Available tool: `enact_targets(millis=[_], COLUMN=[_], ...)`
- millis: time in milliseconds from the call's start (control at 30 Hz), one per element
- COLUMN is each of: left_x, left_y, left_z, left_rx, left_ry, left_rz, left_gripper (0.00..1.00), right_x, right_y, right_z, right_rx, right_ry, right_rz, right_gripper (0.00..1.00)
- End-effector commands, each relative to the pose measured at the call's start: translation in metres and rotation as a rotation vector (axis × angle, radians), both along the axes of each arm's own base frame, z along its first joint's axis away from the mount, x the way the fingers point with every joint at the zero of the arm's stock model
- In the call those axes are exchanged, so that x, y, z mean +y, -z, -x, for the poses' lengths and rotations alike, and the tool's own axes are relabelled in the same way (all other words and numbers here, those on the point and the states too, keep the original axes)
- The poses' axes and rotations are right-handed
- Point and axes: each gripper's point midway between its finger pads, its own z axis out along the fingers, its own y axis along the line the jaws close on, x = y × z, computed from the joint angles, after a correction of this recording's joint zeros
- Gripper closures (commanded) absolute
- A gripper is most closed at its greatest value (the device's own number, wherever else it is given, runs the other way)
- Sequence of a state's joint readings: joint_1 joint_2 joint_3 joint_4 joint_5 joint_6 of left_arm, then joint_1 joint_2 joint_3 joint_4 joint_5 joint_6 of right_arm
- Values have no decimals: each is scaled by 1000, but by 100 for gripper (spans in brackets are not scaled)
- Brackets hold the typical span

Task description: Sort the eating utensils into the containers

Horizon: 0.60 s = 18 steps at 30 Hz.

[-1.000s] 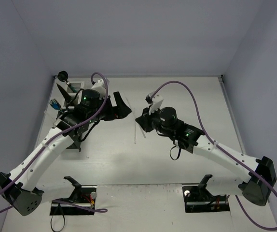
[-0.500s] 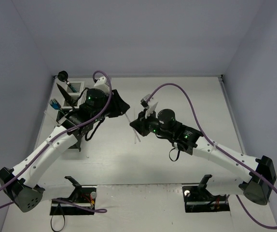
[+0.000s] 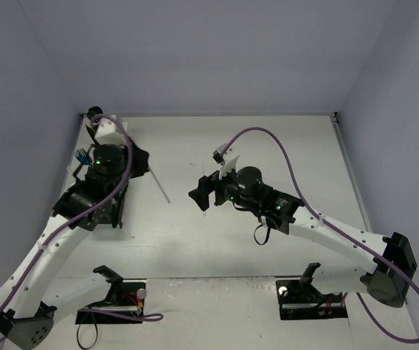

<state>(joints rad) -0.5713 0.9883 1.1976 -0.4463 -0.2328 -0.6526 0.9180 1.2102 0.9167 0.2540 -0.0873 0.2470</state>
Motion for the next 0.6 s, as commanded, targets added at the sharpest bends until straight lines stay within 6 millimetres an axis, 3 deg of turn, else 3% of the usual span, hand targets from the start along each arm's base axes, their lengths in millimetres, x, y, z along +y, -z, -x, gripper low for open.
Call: enact_targets(millis=[0, 33, 200, 467, 567], left_x=[103, 125, 186, 234, 234], left_y=[-22, -24, -20, -13, 7], left_z=[0, 1, 7, 1, -8], left_rx=[-80, -83, -74, -101, -80], left_ry=[-302, -369, -537, -691, -679], left_rz=[-136, -152, -252, -357, -358], left_gripper=[100, 100, 100, 100, 100], right_x=[-10, -12, -13, -14, -20], right_y=[-4, 1, 19, 36, 42], right_z=[-22, -24, -27, -29, -35], right_rx=[-35, -27, 2, 26, 34], right_ry=[140, 151, 169, 177, 218], right_rz=[-24, -8, 32, 66, 77], right_gripper=[17, 17, 17, 17, 17])
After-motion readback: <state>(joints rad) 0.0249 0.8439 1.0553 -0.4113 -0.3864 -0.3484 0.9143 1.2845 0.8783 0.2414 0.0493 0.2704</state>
